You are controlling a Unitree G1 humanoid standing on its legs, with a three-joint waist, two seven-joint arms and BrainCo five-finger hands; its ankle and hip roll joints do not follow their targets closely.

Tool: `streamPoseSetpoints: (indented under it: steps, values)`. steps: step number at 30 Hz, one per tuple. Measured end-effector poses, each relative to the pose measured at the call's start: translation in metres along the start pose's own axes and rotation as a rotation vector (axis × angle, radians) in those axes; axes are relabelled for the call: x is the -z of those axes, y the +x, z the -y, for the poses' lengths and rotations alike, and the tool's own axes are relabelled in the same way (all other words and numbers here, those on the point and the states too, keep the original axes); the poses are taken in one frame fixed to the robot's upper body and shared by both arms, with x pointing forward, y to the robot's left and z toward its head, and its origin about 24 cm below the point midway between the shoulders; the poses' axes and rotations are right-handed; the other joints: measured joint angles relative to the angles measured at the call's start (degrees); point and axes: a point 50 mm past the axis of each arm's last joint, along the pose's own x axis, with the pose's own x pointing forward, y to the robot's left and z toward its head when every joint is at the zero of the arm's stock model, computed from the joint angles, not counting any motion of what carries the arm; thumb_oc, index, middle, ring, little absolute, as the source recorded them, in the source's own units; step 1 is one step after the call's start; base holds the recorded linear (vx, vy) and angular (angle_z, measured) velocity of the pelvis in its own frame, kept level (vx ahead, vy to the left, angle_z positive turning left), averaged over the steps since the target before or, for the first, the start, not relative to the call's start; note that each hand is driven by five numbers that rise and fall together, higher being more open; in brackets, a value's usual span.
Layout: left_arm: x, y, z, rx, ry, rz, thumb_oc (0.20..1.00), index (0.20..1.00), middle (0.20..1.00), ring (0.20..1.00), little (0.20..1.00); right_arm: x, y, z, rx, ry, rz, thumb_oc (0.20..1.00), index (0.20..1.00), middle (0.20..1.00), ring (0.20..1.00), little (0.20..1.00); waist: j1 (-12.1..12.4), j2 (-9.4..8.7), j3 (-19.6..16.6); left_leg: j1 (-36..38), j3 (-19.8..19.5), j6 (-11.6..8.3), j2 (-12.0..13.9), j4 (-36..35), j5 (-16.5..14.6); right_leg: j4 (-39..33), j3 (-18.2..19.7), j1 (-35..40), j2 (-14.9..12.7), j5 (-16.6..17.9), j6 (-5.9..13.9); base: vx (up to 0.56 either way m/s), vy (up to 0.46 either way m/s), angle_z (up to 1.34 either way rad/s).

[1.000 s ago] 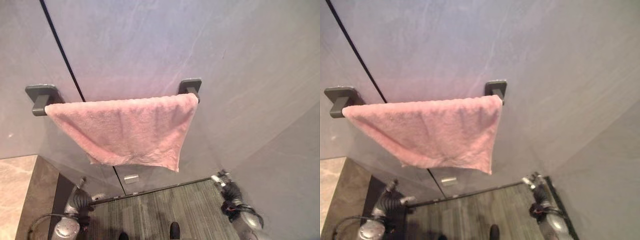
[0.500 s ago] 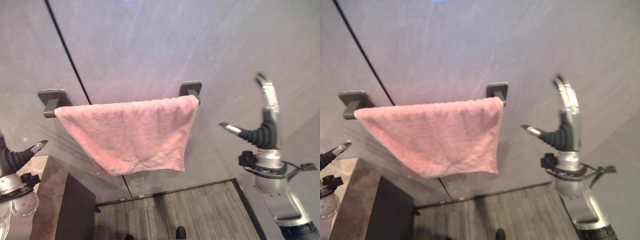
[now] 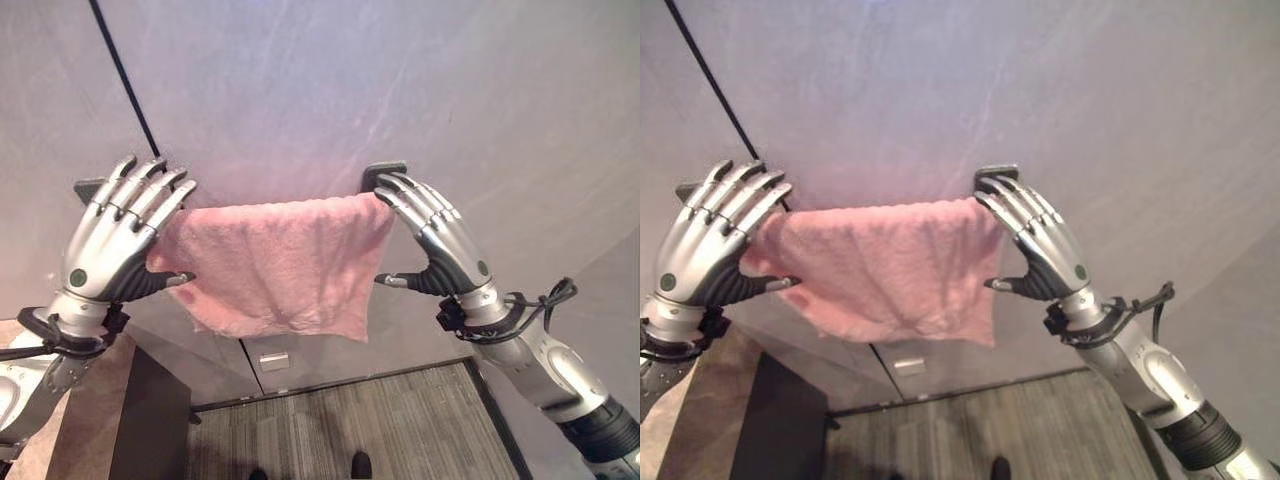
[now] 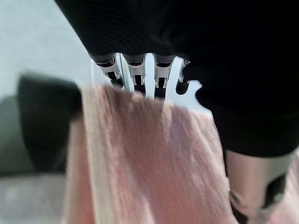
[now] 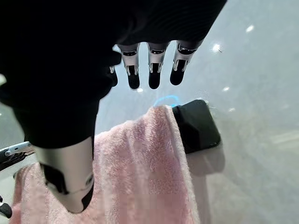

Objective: Put brush and paste in cup on sink, flatten towel.

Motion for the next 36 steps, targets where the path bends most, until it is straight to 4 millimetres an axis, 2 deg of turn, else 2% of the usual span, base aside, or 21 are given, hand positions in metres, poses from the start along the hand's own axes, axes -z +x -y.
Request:
streamPoseSetpoints:
  steps: [6, 14, 17, 25, 31, 36]
  values:
    - [0.002, 0.002, -0.002, 0.071, 0.040, 0.036, 1.000, 1.000, 1.000, 1.000, 1.000, 0.008, -0.004, -0.002, -0.109, -0.062, 0.000, 1.000, 1.000, 1.000, 1.000, 1.000, -0.1, 0.65, 0.5, 0.1, 0.1, -0.02, 0.0, 0.0, 0.0, 0.0, 0.2, 0.0, 0.0, 0.0, 0.05, 0.00, 0.001, -0.01]
    - [0.008, -0.011, -0.008, 0.113, 0.053, -0.015, 1.000, 1.000, 1.000, 1.000, 1.000, 0.012, 0.005, 0.006, -0.169, -0.151, 0.045, 1.000, 1.000, 1.000, 1.000, 1.000, 0.1, 0.49, 1.7, 0.8, 1.7, -0.18, 0.0, 0.0, -0.4, 0.0, 1.3, -0.3, 0.1, -0.1, -0.20, 0.00, 0.002, -0.09]
    - [0.005, -0.013, -0.006, 0.084, -0.031, -0.074, 1.000, 1.000, 1.000, 1.000, 1.000, 0.015, 0.006, 0.015, -0.228, -0.217, 0.072, 1.000, 1.000, 1.000, 1.000, 1.000, 0.0, 0.54, 1.7, 0.8, 1.7, -0.04, 0.0, 0.0, -0.3, 0.0, 1.3, -0.2, 0.1, 0.1, 0.18, 0.00, 0.000, 0.00]
    - [0.003, -0.013, 0.001, 0.029, -0.293, -0.201, 1.000, 1.000, 1.000, 1.000, 1.000, 0.025, 0.015, 0.024, -0.354, -0.317, 0.087, 1.000, 1.000, 1.000, 1.000, 1.000, -0.2, -0.01, 1.0, 0.9, 1.6, -0.24, 0.0, 0.0, -0.5, 0.0, 1.3, -0.1, 0.1, 0.2, 0.13, 0.00, 0.000, 0.00]
    - [0.003, -0.009, 0.009, 0.015, -0.483, -0.253, 1.000, 1.000, 1.000, 1.000, 1.000, 0.031, 0.012, 0.016, -0.406, -0.308, 0.061, 1.000, 1.000, 1.000, 1.000, 1.000, 0.0, -0.32, -1.2, 0.8, 1.7, -0.13, -0.1, 0.0, -0.5, 0.0, 1.4, -0.4, 0.0, 0.2, 0.14, 0.00, 0.000, 0.00]
    - [0.005, -0.008, 0.013, 0.054, -0.501, -0.255, 1.000, 1.000, 1.000, 1.000, 1.000, 0.034, 0.013, 0.012, -0.427, -0.308, 0.057, 1.000, 1.000, 1.000, 1.000, 1.000, 0.0, -0.36, -2.1, 0.8, 1.7, -0.15, -0.1, 0.0, -0.5, 0.0, 1.4, -0.4, 0.0, 0.2, 0.19, 0.00, 0.000, 0.00]
